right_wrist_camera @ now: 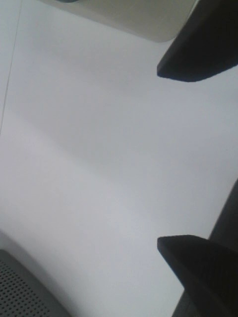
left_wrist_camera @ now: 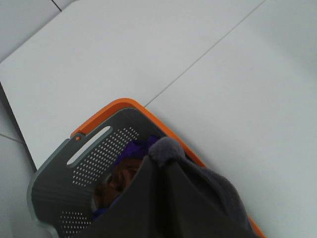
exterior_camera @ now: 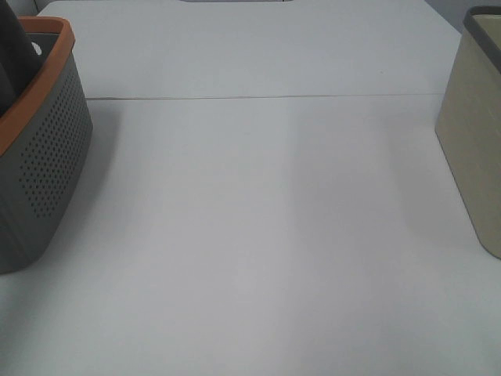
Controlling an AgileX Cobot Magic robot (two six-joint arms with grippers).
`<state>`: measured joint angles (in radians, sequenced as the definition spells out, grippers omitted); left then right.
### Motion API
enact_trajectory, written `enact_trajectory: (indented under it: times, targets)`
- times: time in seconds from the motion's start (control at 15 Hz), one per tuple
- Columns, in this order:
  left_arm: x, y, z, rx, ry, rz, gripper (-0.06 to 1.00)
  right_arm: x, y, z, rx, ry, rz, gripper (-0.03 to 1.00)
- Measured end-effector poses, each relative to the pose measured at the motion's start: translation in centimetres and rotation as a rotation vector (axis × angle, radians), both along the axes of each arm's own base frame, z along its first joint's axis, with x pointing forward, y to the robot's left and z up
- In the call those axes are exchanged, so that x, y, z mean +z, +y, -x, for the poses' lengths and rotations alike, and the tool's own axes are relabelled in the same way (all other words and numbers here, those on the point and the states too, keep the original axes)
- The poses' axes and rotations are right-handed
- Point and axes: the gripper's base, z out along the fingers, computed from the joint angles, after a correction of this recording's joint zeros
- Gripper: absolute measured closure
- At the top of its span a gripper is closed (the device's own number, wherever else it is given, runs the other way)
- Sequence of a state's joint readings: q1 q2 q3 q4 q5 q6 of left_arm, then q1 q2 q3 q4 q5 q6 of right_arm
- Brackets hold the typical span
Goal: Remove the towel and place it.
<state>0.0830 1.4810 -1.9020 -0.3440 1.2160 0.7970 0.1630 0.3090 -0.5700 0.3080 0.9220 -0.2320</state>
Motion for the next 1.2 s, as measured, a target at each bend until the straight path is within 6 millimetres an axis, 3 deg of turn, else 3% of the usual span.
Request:
enact_trajectory:
  times: [0.47,0.67,0.73,0.8,1.07,1.2]
  targets:
    - [3.4,-2.5,0.4,-0.12,-0.178,0.295,0.94,3.1,2.0,-6.5,0.141,0.019,0.018,0.21]
    - [4.7,-5.2,0.2,-0.191,-0.269,0.346,0.94,4.6,2.9,-9.1,0.207,-0.022,0.002,0.21]
    - [5.3,-8.9,-0.4,-0.295,-0.305,0.367,0.94,4.9,3.2,-10.2,0.227,-0.031,-0.007,0.21]
    - [5.2,-10.5,-0.9,-0.33,-0.313,0.358,0.94,5.0,3.4,-10.9,0.234,-0.036,-0.008,0.21]
    - [2.4,-16.2,-3.7,-0.37,-0.273,0.304,0.94,4.7,3.7,-12.4,0.224,-0.034,-0.031,0.21]
    - [1.1,-18.0,-4.4,-0.379,-0.246,0.278,0.94,4.6,3.7,-12.7,0.219,-0.033,-0.033,0.21]
